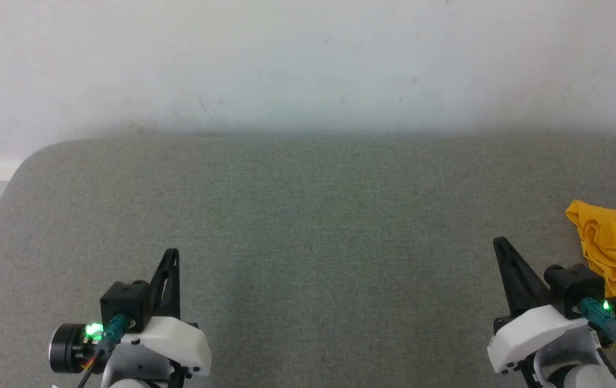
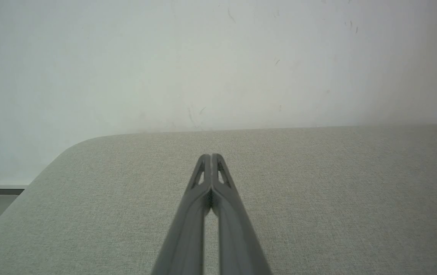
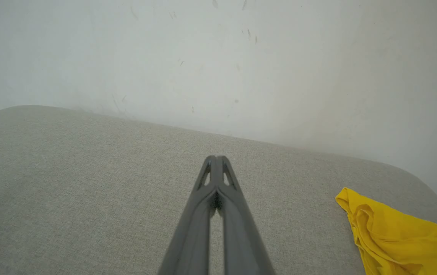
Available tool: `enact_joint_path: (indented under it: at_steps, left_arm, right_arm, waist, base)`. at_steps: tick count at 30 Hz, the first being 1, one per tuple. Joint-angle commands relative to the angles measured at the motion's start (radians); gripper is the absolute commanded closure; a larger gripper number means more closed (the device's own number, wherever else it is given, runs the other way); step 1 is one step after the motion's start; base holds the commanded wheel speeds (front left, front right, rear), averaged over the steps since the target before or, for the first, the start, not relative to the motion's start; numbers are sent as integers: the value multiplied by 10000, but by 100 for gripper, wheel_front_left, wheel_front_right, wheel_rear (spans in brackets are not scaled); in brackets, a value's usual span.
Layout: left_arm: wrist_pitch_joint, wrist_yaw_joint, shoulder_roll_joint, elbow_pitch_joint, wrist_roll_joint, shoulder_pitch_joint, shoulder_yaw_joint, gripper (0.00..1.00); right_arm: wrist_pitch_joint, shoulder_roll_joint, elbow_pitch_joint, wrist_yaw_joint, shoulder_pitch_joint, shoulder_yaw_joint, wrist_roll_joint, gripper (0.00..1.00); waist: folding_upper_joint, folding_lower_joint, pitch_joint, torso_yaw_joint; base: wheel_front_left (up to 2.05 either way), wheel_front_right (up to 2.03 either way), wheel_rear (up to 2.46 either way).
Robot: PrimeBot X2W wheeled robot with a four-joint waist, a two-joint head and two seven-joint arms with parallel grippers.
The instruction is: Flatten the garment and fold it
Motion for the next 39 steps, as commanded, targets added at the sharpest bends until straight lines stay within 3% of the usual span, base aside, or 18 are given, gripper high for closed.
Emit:
enact_joint_path:
  at_steps: [1,39]
  left_arm:
    - [1,-18,-49,30,64,-120,39,100]
    - [1,-18,-49,30,64,-120,39,100]
  right_arm:
    - [7,34,-41,-21,-140,1,-78,100]
    - [7,34,-41,-21,-140,1,-78,100]
  waist:
    - [0,0,0,0]
    - [0,0,0,0]
  base:
    - [0,0,0]
    - [0,0,0]
